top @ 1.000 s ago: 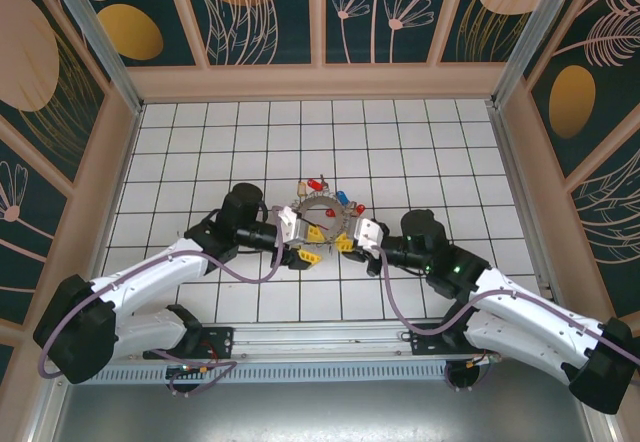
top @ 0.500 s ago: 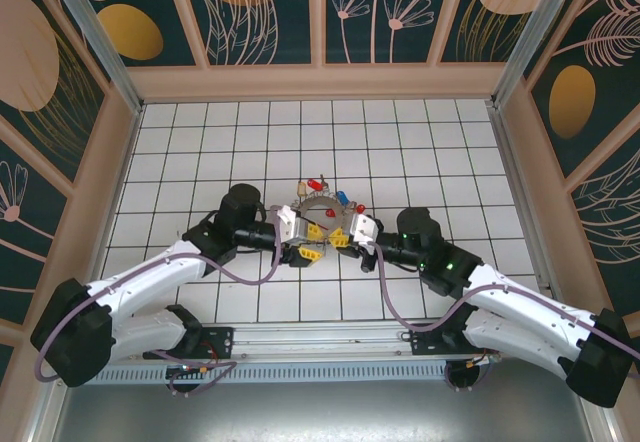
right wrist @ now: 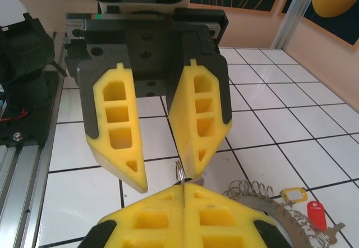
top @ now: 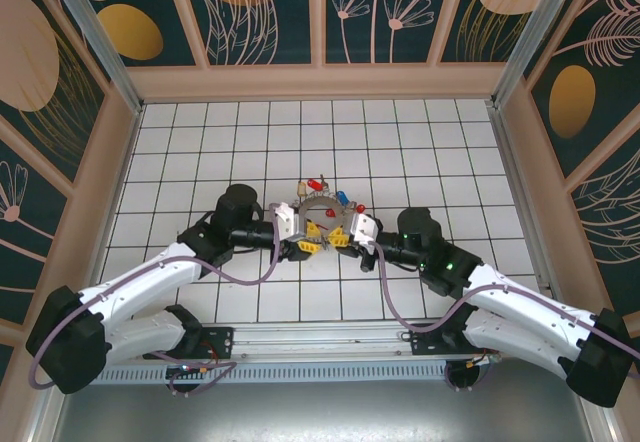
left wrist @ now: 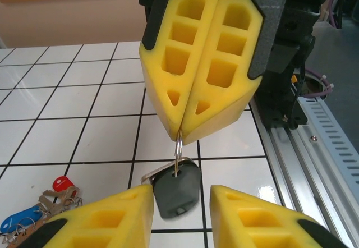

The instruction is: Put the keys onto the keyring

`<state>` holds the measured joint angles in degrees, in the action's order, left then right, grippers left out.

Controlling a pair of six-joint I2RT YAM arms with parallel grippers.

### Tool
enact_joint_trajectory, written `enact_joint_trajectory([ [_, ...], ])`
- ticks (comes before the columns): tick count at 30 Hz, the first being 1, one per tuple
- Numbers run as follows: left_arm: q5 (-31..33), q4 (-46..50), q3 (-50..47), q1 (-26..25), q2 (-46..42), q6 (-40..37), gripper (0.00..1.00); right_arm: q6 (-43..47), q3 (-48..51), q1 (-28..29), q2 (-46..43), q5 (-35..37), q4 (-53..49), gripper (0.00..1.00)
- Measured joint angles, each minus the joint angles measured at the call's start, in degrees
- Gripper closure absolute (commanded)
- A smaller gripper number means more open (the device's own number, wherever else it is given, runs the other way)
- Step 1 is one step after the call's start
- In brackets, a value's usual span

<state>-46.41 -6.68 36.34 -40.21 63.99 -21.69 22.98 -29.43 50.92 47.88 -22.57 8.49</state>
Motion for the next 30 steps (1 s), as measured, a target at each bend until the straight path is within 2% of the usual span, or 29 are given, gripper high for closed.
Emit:
enact_joint_trajectory([
  [11,-0.15,-0.44,0.11,0.0,0.13,0.85,0.71,0.02,0.02,0.09,0.96,0.0,1.53,1.0],
  [22,0.85,-0.79,0.11,0.0,-0.85,0.98,0.82,0.0,0.31,0.09,1.2,0.0,1.68,1.0],
  [30,0.85,-0.81,0.11,0.0,-1.31,1.01,0.81,-0.83,0.35,0.09,1.31,-0.02,2.08,1.0],
])
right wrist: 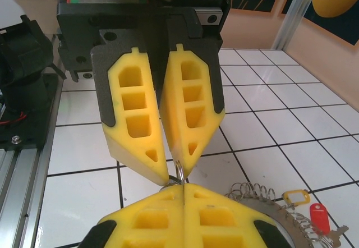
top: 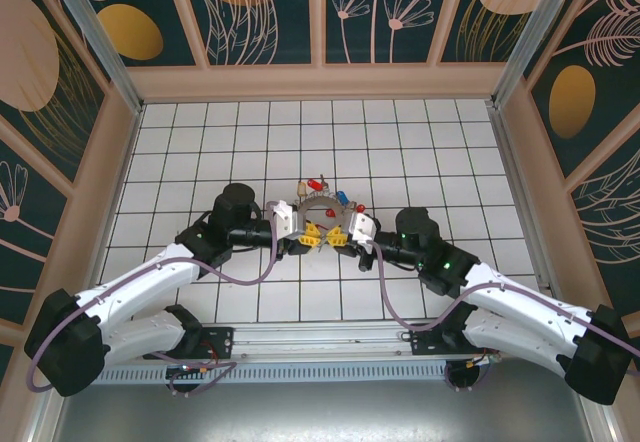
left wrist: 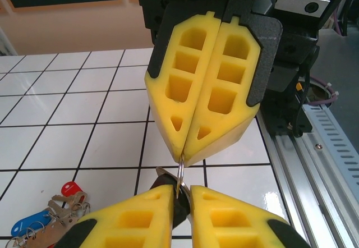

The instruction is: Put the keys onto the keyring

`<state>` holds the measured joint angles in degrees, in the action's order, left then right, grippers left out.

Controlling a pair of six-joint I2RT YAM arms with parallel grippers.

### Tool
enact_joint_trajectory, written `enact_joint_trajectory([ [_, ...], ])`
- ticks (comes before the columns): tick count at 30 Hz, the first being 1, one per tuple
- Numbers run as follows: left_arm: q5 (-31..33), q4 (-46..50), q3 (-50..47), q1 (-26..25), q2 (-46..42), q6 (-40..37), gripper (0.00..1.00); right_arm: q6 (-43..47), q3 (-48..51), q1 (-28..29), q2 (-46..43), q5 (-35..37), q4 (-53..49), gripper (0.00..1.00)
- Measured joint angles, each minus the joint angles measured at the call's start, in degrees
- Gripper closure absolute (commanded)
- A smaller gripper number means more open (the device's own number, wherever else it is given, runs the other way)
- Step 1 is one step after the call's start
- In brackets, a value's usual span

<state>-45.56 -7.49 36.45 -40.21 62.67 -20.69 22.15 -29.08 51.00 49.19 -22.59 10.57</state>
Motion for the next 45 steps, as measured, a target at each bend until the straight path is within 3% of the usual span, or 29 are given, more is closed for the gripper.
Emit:
enact_joint_trajectory([
  [6,-0.07,-0.09,0.0,0.0,0.13,0.44,0.68,-0.04,0.02,0.0,0.87,0.02,0.15,1.0],
  [10,-0.02,0.33,0.0,0.0,0.22,0.39,0.48,-0.22,0.33,0.0,1.92,0.02,0.98,1.0],
  [15,3.69,9.66,0.59,0.02,-2.84,-3.17,0.4,-0.09,1.49,0.04,3.13,0.0,0.0,1.0],
  [19,7.39,13.11,0.46,0.63,-8.07,-2.75,0.02,1.57,1.49,0.46,4.94,-0.17,-4.61,1.0],
  [26,14.34,10.69,-0.85,8.15,-12.37,7.82,0.02,7.48,1.29,5.95,14.16,0.63,-14.73,1.0],
  [31,23.74,9.31,-1.07,9.38,-10.8,15.69,0.01,9.62,1.18,8.09,21.38,1.62,-17.68,1.0],
  [37,37.07,8.55,-3.04,10.05,-9.64,26.36,0.01,10.16,0.52,7.82,25.24,2.51,-17.51,0.88],
  [43,41.29,8.11,-4.72,10.05,-8.92,30.77,0.01,10.54,-0.13,3.52,23.06,2.99,-17.59,0.82],
  [45,41.92,7.74,-4.98,10.08,-8.92,31.61,0.01,9.79,-0.48,0.83,21.33,2.64,-17.25,0.63],
])
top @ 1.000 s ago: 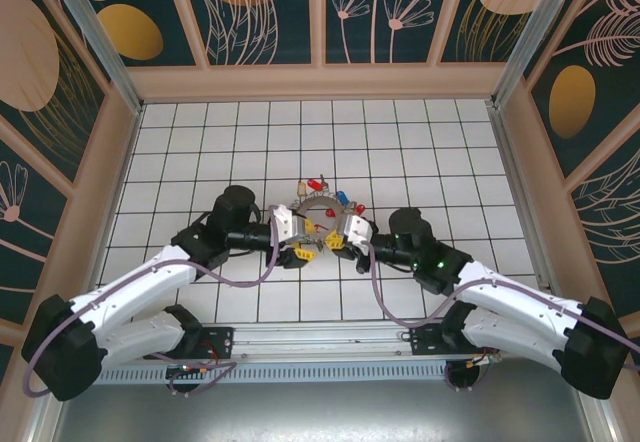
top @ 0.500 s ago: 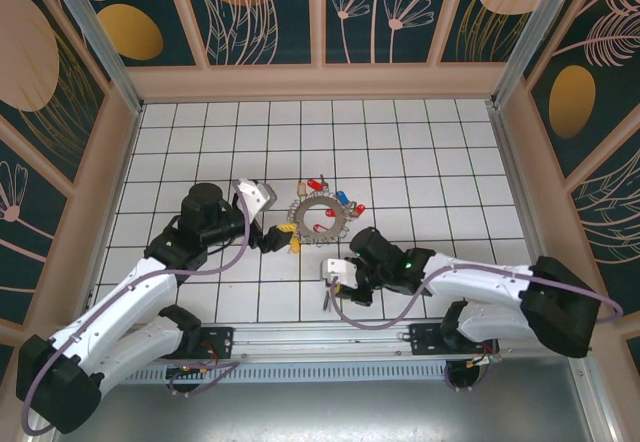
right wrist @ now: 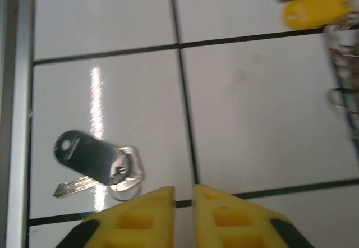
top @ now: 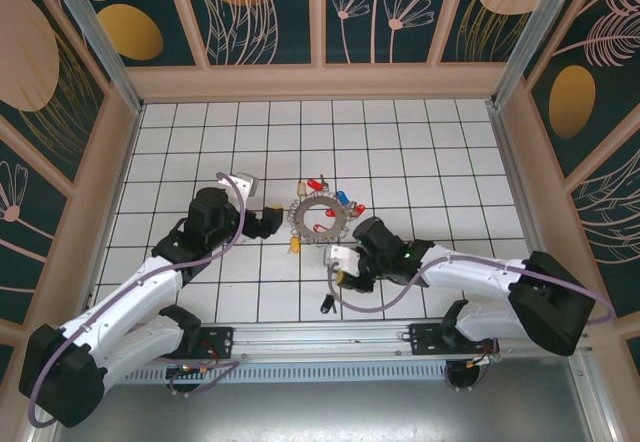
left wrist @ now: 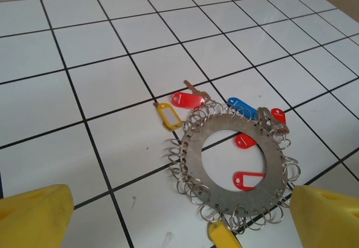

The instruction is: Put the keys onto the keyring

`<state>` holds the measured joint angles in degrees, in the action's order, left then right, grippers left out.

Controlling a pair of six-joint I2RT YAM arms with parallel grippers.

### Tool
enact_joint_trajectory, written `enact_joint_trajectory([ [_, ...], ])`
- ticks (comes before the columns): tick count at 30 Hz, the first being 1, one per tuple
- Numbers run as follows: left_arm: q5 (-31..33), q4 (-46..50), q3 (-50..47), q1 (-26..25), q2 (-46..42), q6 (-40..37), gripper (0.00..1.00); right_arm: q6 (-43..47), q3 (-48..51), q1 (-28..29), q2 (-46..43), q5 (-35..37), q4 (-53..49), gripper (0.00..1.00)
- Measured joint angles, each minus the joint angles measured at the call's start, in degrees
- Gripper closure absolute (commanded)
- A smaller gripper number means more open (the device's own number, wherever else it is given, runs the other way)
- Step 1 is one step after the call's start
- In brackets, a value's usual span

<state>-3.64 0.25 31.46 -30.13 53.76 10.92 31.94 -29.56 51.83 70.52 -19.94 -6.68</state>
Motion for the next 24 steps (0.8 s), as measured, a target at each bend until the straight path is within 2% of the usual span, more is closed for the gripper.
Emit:
enact_joint_trajectory([
  [5,0.76,-0.07,-0.04,0.02,0.0,1.57,0.01,-4.98,-1.25,-4.9,-1.14,0.35,6.08,0.61],
  [7,1.2,-0.07,-0.04,0.02,0.0,2.29,0.01,-7.85,-2.49,-5.18,1.07,1.22,8.57,0.59],
  [11,1.64,0.02,-0.04,0.02,0.72,3.19,0.01,-17.51,-9.2,-5.68,10.88,3.82,9.55,0.58],
  [17,2.84,2.69,0.09,0.04,3.39,5.29,0.01,-34.12,-23.02,-5.66,22.93,8.79,0.76,0.57],
  [21,1.2,3.41,0.09,0.72,5.33,9.4,0.01,-43.28,-28.68,-4.33,26.18,13.18,-7.91,0.59],
  [24,-0.83,3.43,0.09,1.73,8.07,12.39,0.01,-47.58,-29.31,-2.21,26.45,15.76,-11.74,0.61],
])
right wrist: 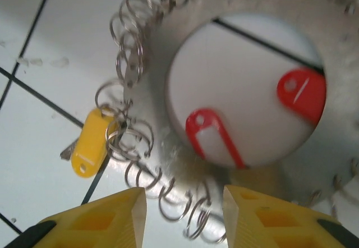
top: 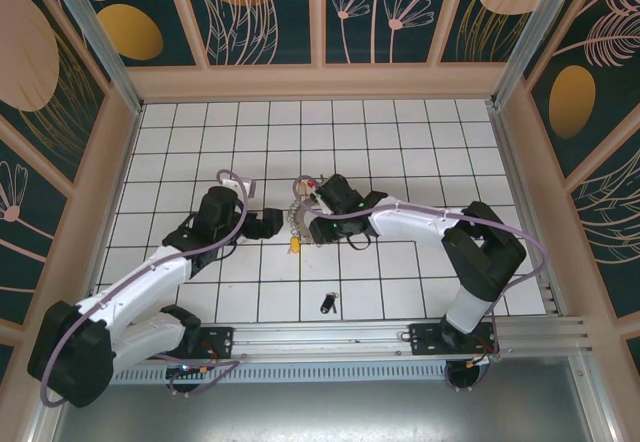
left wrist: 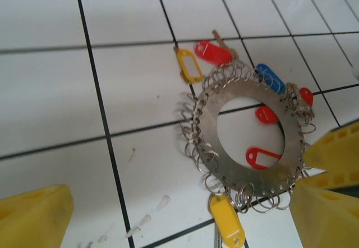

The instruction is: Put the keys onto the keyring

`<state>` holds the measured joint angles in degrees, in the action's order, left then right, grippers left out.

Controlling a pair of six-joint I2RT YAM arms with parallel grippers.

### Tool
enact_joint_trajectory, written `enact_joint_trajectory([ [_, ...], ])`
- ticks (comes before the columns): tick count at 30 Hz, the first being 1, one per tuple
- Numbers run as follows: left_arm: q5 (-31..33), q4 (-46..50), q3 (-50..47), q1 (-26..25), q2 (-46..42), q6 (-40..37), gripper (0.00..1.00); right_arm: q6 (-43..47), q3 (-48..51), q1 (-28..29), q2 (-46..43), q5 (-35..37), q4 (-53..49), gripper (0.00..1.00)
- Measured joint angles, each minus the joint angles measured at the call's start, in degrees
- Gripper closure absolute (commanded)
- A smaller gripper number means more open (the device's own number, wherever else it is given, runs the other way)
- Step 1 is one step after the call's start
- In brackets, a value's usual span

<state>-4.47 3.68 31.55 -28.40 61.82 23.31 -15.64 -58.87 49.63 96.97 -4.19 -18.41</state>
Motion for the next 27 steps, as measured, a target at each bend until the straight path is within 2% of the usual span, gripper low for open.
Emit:
enact_joint_trajectory([
  [9,-4.74,-0.24,0.0,1.31,2.82,3.37,0.01,-4.68,-1.11,1.05,3.87,4.33,-3.54,0.7],
  [14,-5.44,-0.28,0.0,1.31,1.36,3.34,0.01,-4.72,-1.2,1.05,3.93,5.88,-3.74,0.95],
  [16,-5.6,-0.48,0.0,1.31,0.48,3.34,0.01,-4.66,-1.2,1.05,3.91,6.14,-3.65,1.0],
  [22,-6.47,-1.62,-0.46,1.31,-1.44,2.19,0.01,-2.91,-1.18,0.94,3.43,6.14,-3.65,1.0],
  [27,-11.32,-7.45,-3.48,1.36,-5.11,-1.51,0.05,1.97,1.53,0.83,-0.94,5.64,-1.2,1.0],
])
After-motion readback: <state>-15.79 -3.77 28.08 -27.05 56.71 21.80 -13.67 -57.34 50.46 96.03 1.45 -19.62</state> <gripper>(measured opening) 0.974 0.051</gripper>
